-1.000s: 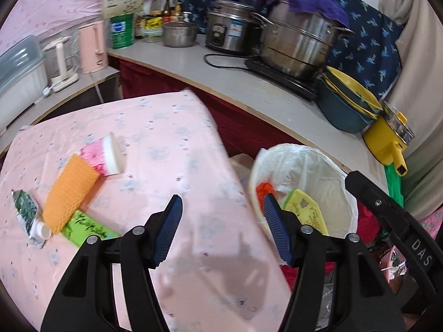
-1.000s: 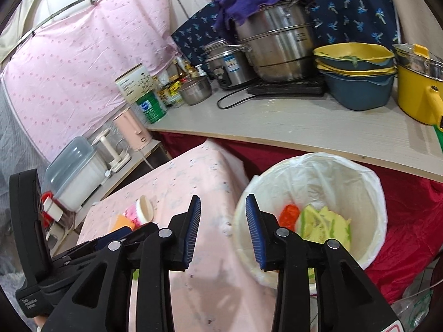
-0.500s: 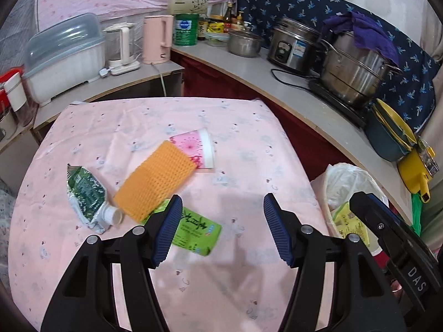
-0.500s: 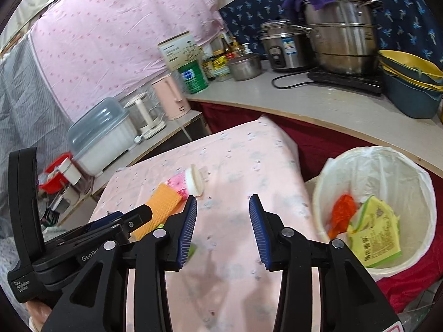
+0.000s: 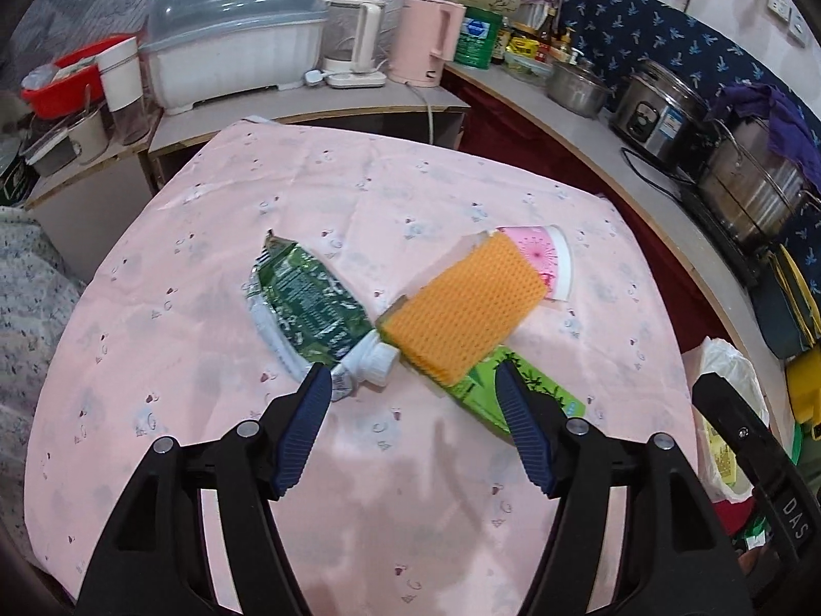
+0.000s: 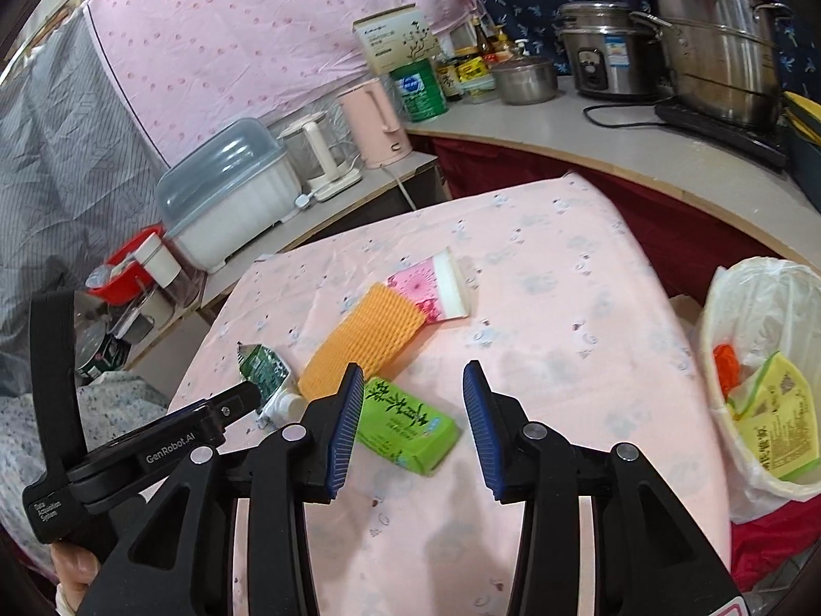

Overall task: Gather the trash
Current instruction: 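Grasp the green printed snack bag with the left tool while the right tool grasps an orange foam net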

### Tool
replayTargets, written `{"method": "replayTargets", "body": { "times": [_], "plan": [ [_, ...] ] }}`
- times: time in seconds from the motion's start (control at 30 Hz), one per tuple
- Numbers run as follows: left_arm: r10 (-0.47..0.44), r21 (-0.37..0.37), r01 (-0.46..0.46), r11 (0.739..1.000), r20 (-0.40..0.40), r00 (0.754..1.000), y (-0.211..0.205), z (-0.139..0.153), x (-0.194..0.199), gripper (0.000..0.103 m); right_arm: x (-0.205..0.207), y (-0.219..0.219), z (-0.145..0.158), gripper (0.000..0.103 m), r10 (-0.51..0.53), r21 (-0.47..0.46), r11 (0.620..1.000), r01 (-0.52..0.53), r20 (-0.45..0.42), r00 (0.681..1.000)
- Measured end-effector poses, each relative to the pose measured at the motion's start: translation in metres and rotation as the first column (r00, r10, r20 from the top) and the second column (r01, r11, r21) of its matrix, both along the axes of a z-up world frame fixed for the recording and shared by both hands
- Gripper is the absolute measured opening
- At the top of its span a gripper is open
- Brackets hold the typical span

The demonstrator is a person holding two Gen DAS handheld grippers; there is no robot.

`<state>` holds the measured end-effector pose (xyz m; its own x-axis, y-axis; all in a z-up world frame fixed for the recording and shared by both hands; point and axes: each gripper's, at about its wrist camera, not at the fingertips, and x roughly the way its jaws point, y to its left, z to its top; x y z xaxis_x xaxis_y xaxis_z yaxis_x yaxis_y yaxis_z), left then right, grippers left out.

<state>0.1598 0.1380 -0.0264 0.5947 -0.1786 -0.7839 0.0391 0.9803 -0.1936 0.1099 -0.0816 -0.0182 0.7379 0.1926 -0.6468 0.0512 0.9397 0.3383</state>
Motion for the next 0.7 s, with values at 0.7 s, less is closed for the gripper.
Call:
{"method": "replayTargets", "body": {
  "times": [0.7],
  "plan": [
    [0.116, -0.028, -0.12, 0.992, -0.118, 0.986, 0.055, -0.059, 0.044, 0.079, 0.093, 0.059, -0.057, 0.059, 0.105, 0.026, 0.994, -0.103, -0.139, 0.985]
  ]
}}
